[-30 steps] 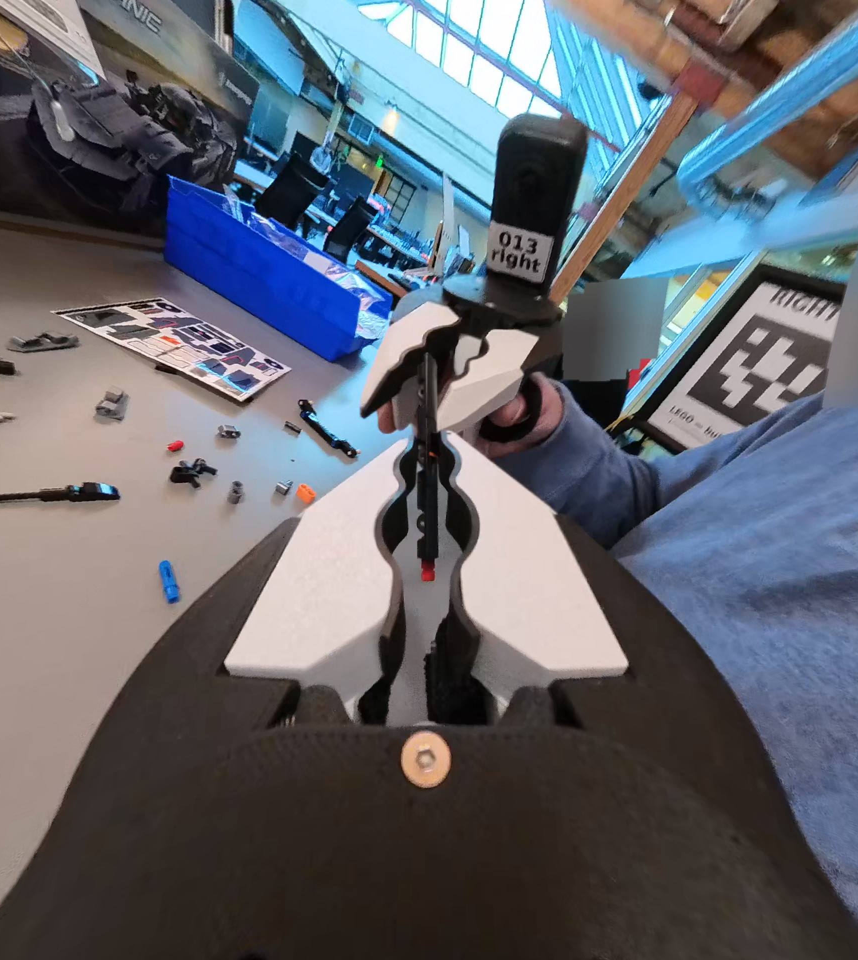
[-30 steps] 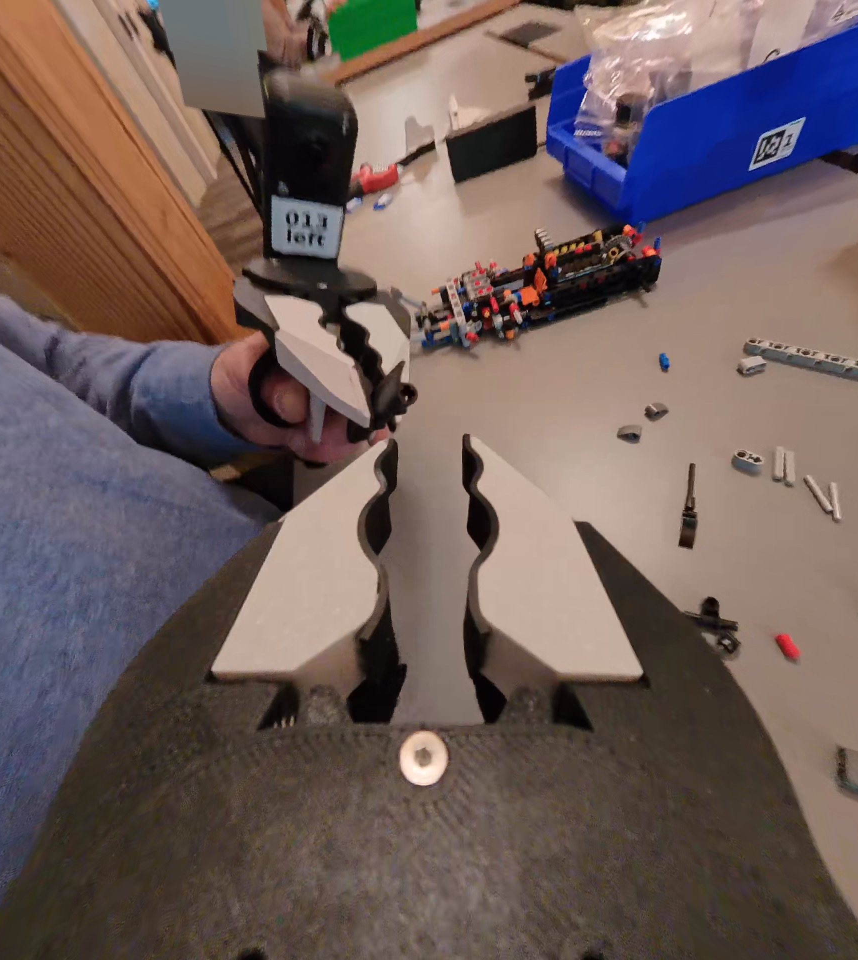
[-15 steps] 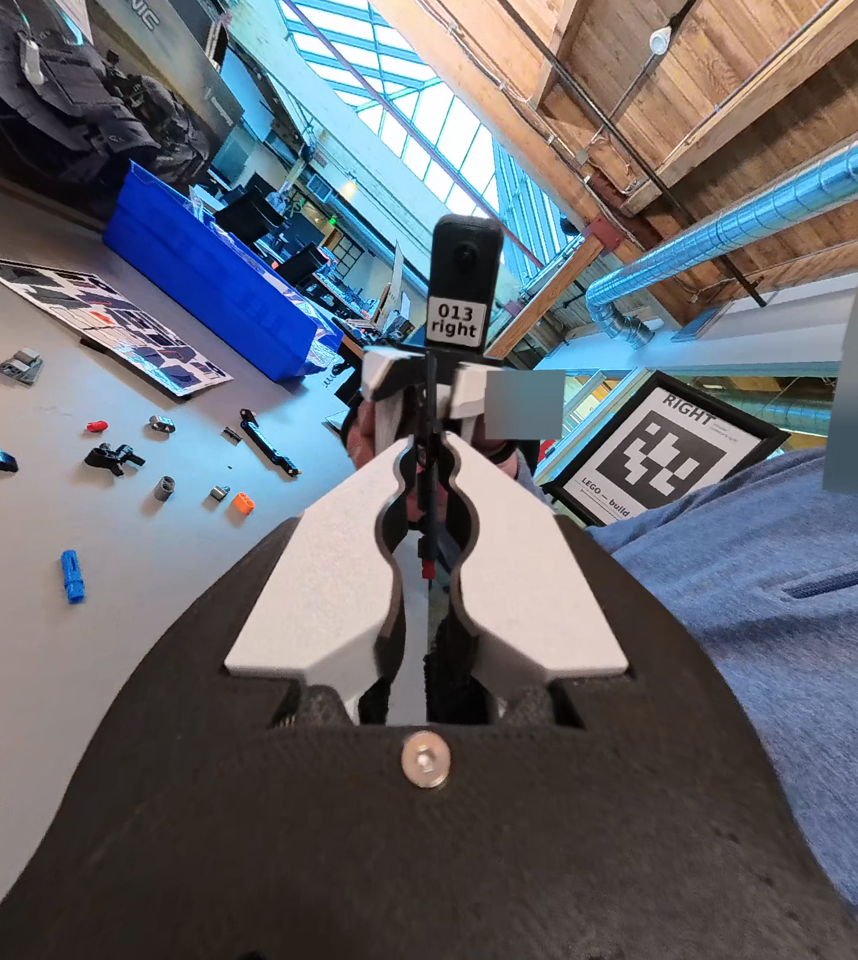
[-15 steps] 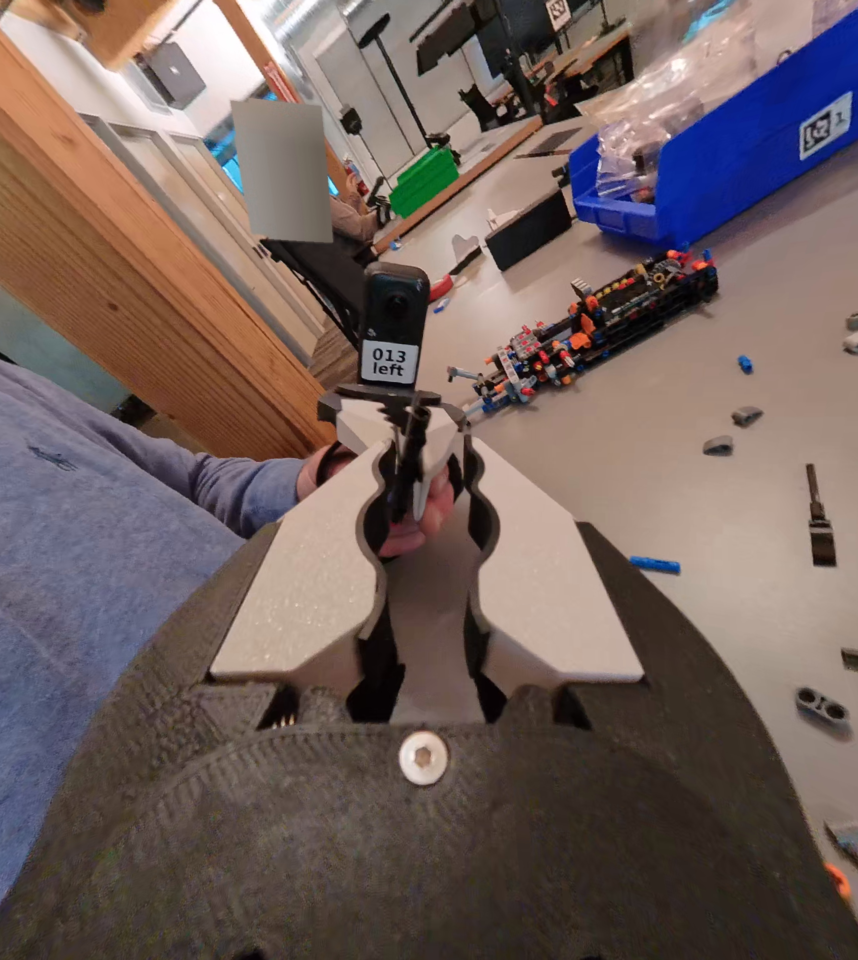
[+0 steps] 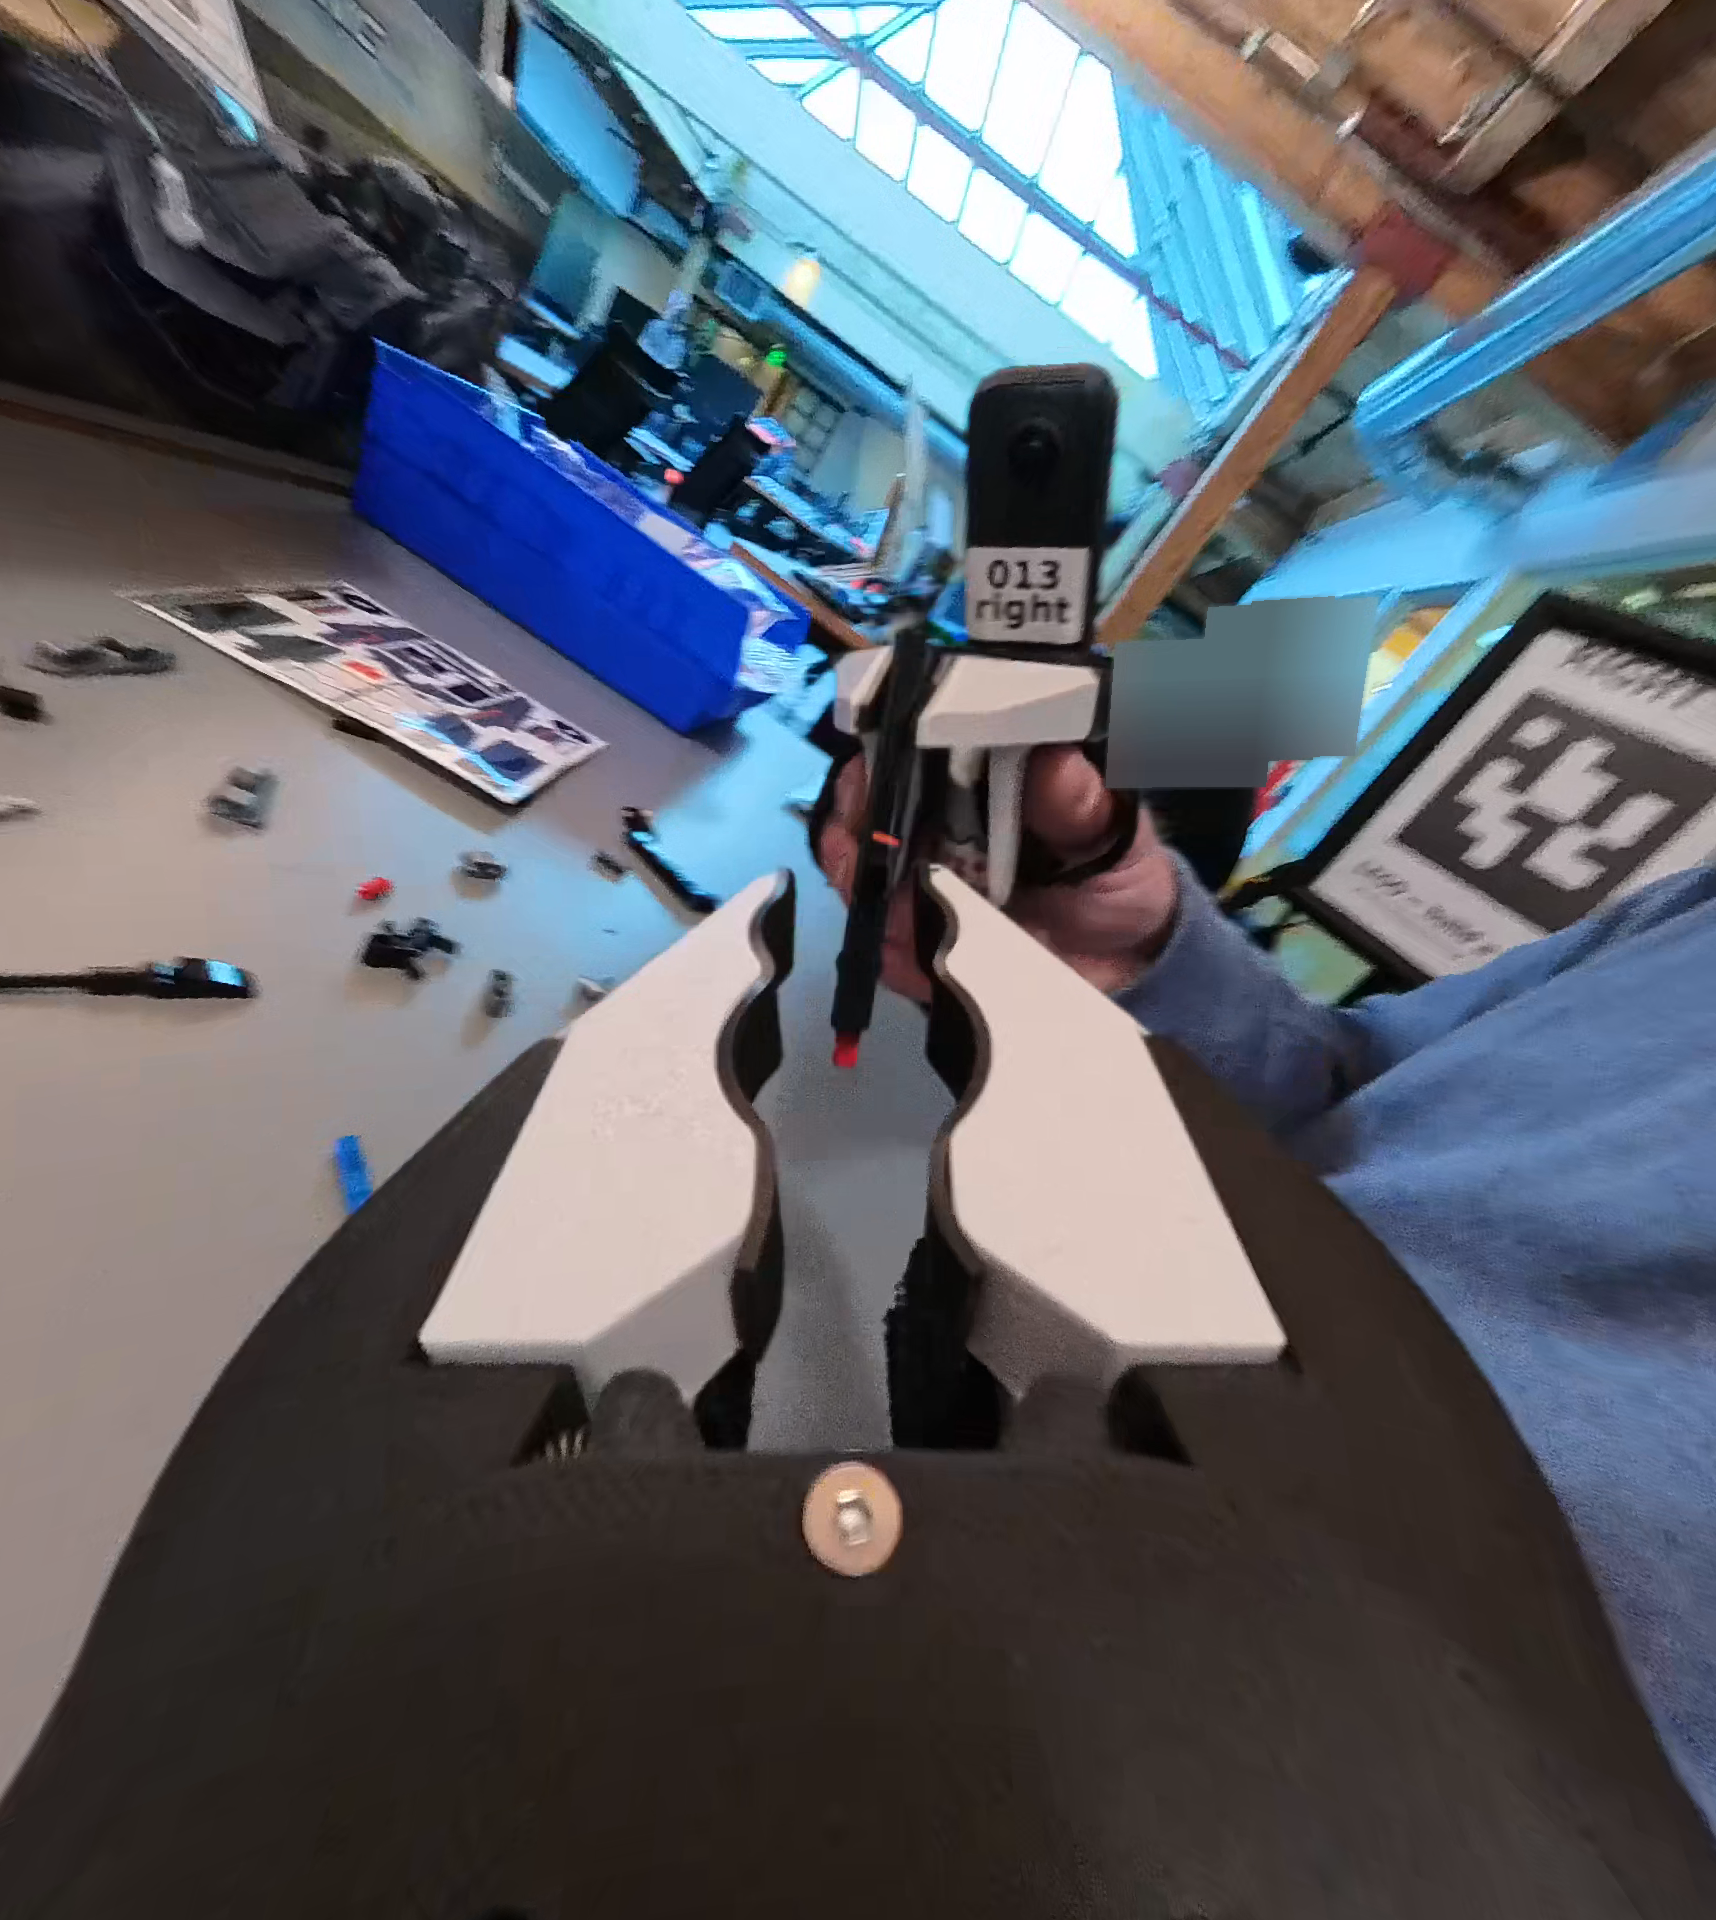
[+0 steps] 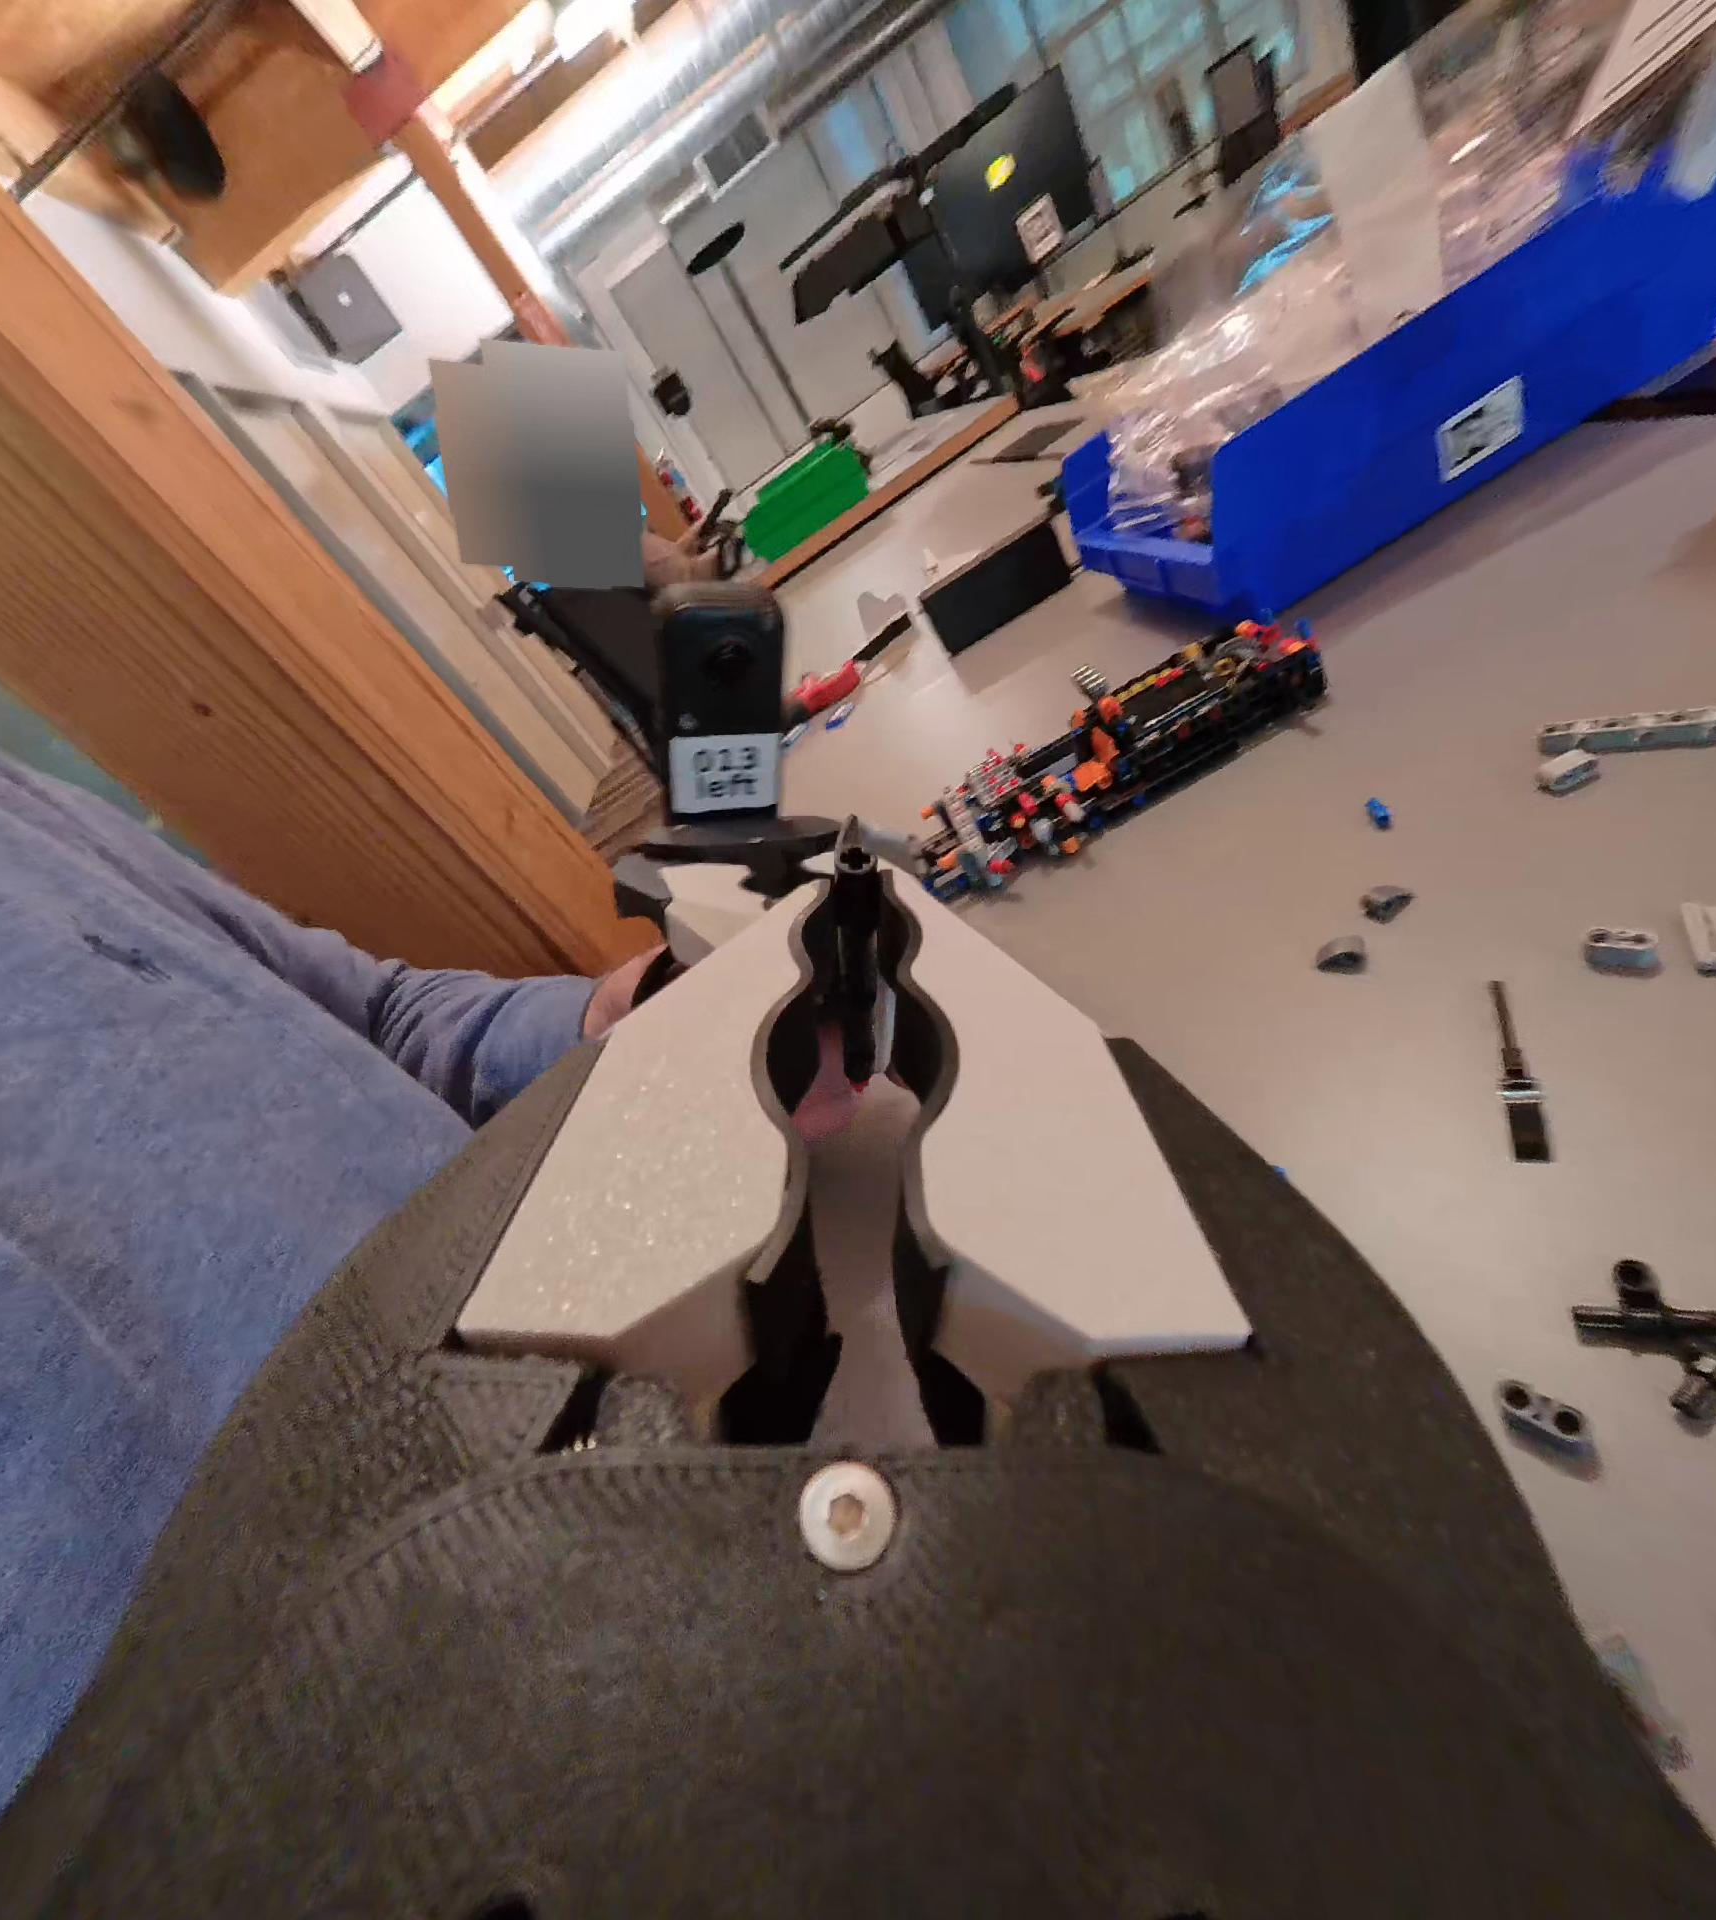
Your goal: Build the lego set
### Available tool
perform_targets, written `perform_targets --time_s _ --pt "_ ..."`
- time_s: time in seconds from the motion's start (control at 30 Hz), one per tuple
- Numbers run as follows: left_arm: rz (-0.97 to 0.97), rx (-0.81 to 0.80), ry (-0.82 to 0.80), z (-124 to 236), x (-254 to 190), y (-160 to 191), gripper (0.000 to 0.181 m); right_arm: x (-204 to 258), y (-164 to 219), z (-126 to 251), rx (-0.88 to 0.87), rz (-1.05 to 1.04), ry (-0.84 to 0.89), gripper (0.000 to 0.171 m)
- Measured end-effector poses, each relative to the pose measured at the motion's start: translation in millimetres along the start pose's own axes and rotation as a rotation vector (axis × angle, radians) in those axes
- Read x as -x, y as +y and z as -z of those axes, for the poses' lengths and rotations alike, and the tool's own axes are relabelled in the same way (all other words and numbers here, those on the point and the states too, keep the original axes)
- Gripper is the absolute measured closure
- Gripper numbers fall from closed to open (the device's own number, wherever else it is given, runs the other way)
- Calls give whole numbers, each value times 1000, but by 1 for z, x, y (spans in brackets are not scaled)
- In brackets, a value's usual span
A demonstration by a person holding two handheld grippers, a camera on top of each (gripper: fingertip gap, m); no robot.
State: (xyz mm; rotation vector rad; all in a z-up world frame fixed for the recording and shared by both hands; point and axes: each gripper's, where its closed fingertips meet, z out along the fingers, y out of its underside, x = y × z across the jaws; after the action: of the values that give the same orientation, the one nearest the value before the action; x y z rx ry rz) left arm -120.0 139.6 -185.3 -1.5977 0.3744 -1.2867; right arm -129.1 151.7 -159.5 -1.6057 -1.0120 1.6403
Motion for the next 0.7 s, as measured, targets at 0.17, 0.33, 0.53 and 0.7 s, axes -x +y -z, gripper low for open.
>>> perform_targets --time_s 0.17,0.33,0.53,0.7 --pt "-356 120 -210 -5 10 -1 143 -13 -4 -1 -34 16 88 167" --pt "-591 205 -346 -13 21 -2 136 -16 -8 -7 -110 -29 120 167" --pt "-712 298 -438 -10 38 3 165 -21 2 -11 -164 -95 141 167" --pt "-715 324 -444 -8 45 7 168 -26 7 -10 -181 -116 159 167"
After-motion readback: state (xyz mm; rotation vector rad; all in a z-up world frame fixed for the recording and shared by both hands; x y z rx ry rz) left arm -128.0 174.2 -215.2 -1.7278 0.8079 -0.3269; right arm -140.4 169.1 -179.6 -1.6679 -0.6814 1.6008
